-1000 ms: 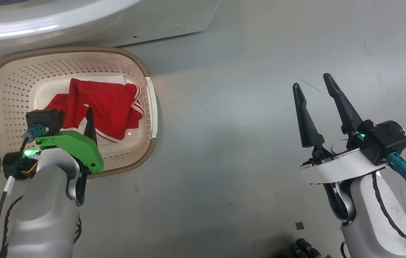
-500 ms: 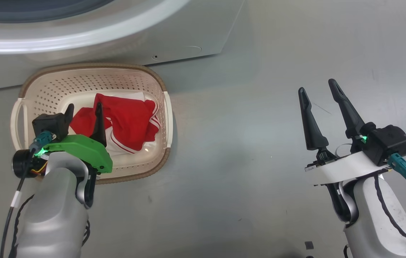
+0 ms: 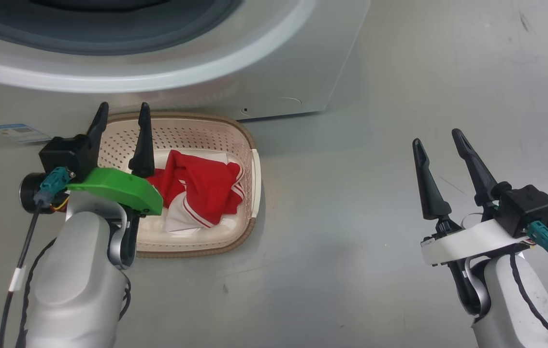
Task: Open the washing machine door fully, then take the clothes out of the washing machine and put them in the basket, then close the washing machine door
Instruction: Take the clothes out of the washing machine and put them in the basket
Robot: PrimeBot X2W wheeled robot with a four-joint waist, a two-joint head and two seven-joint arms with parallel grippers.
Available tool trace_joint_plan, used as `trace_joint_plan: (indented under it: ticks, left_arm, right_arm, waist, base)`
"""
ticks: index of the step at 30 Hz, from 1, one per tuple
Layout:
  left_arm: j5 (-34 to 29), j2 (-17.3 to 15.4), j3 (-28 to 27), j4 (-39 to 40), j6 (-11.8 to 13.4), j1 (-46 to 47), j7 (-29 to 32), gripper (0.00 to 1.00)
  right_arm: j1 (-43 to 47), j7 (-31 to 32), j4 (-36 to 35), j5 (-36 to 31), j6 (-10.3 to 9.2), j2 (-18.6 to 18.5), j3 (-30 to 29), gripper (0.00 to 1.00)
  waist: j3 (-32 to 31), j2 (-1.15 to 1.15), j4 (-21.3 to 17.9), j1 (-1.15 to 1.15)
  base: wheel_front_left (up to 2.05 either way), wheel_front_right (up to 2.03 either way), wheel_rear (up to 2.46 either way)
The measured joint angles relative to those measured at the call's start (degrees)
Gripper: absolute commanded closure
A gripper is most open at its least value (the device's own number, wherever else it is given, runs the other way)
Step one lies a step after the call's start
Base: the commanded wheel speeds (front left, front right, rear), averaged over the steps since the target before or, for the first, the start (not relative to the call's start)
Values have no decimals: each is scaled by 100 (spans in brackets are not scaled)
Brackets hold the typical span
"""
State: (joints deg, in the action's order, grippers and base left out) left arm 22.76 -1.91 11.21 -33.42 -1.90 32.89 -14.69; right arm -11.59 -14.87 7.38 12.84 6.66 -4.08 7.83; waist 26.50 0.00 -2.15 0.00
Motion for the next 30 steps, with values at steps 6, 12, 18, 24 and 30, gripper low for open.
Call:
trace_joint_plan:
  ticks: [6,12,18,24,30]
  left_arm:
    - [-125,2,-43,688,1,-349,0,0]
    - [-308,2,-40,1233,15,-745,0,0]
    - [-389,1,31,1634,35,-1196,0,0]
    - [-466,-1,145,1936,79,-1670,-1,0]
    - [-474,-3,221,2100,108,-2075,0,0]
  right_arm:
    - [68,0,35,-31,0,2,-14,0]
    - [218,0,59,-31,0,8,-67,0]
    - [399,0,82,-31,-1,27,-123,0]
    - [631,0,120,-31,-11,38,-165,0]
    - [823,0,148,-31,-27,54,-167,0]
  waist:
    - [-296,0,158,0]
    - [-589,0,263,0]
    - [-877,0,341,0]
    - [-1149,0,405,0]
    - [-1368,0,442,0]
  base:
    - [0,0,0]
    - [0,0,0]
    - [0,0,0]
    - [0,0,0]
    - [0,0,0]
